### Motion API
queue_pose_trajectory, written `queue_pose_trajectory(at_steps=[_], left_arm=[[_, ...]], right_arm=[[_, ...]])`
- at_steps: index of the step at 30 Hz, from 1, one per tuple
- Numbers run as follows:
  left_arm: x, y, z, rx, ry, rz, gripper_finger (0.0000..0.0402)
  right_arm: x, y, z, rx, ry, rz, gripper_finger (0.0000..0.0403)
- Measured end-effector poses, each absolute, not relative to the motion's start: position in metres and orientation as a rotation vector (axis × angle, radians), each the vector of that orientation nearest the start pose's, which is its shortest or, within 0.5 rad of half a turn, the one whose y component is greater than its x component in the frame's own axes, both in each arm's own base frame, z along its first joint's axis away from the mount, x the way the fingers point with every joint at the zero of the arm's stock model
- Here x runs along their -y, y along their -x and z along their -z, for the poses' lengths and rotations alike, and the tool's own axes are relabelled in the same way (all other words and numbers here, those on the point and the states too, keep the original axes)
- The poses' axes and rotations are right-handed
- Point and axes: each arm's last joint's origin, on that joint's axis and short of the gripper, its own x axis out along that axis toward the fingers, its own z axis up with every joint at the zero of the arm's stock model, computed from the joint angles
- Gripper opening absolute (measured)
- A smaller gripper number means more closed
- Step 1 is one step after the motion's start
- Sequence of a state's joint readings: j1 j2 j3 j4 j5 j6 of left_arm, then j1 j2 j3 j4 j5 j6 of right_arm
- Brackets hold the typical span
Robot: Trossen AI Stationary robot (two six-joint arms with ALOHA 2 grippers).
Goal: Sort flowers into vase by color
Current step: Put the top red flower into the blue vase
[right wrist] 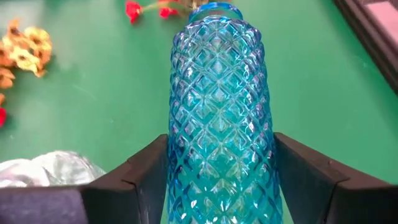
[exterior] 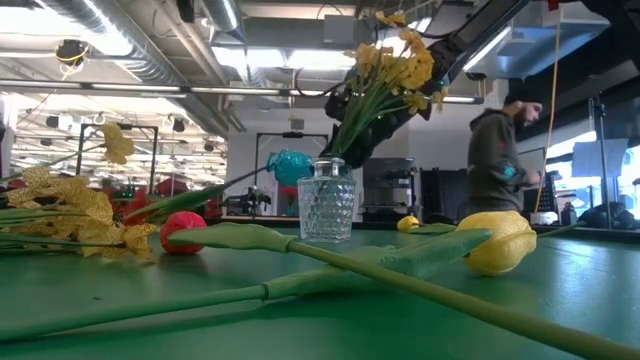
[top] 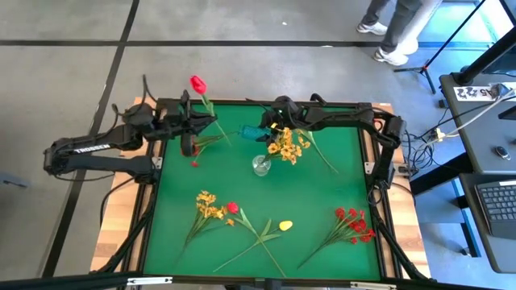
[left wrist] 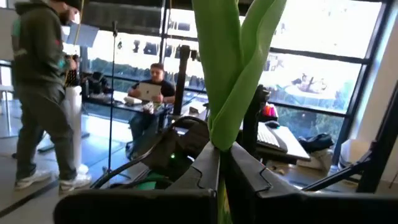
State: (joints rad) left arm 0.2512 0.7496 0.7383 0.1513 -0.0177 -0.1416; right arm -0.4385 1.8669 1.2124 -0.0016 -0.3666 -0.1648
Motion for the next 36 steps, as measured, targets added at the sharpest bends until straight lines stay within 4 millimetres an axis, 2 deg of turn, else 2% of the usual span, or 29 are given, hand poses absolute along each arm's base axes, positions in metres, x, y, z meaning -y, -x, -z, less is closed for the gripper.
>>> queue_pose_trajectory(at_steps=[9,15,26,36], left_arm=[[-0.036,-0.163,-0.355,0.163,0.108,-0.247,0.0007],[-0.035,-0.163,-0.357,0.183,0.106,-0.241,0.0007],[-0.027,-0.163,-0.365,0.264,0.081,-0.194,0.0007],[-0.027,-0.172,-0.368,0.318,0.062,-0.203,0.0007]], right_arm=[[0.154,-0.349,-0.227,-0.432,-0.058,0.053,0.0241],[0.146,-0.331,-0.231,-0.357,-0.048,0.097,0.0241],[0.145,-0.293,-0.242,-0.138,-0.051,0.163,0.0241],[0.134,-0.273,-0.282,0.024,0.023,0.179,0.0241]])
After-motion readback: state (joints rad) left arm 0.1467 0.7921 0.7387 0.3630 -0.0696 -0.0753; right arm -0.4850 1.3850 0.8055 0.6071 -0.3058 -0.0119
